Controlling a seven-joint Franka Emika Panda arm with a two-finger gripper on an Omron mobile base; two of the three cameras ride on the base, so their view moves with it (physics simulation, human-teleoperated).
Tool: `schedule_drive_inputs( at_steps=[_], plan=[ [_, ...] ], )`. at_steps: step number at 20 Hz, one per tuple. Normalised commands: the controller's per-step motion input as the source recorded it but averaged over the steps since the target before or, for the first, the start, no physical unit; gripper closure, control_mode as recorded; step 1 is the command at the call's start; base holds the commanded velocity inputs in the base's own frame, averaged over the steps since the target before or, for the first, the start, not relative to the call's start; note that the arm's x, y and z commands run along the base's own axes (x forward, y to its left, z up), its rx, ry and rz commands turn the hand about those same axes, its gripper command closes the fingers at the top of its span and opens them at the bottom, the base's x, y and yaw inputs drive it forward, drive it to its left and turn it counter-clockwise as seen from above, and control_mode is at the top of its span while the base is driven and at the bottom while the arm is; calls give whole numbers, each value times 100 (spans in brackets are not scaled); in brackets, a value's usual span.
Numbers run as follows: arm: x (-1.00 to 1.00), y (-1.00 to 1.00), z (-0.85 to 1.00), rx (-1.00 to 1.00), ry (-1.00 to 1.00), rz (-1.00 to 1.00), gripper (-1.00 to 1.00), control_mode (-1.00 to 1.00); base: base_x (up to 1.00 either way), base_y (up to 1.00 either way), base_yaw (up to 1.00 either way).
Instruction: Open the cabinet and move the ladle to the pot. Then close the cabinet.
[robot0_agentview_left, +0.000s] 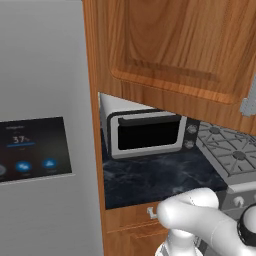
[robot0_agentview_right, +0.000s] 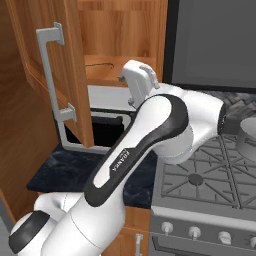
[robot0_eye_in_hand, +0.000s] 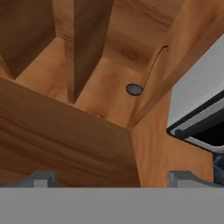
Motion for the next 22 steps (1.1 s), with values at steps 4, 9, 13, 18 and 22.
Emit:
schedule_drive_inputs(
  at_steps=[4,9,13,18,22],
  plan=[
    [55,26,0,19,3,13,-100,-100,0,0,0],
    [4,31,4,13,0,12,-100,-100,0,0,0],
    [-51,30,19,6,-1,10,-100,-100,0,0,0],
    [-56,41,20,3,-5,8,-100,-100,0,0,0],
    [-46,52,17,2,-3,8,-100,-100,0,0,0]
  ],
)
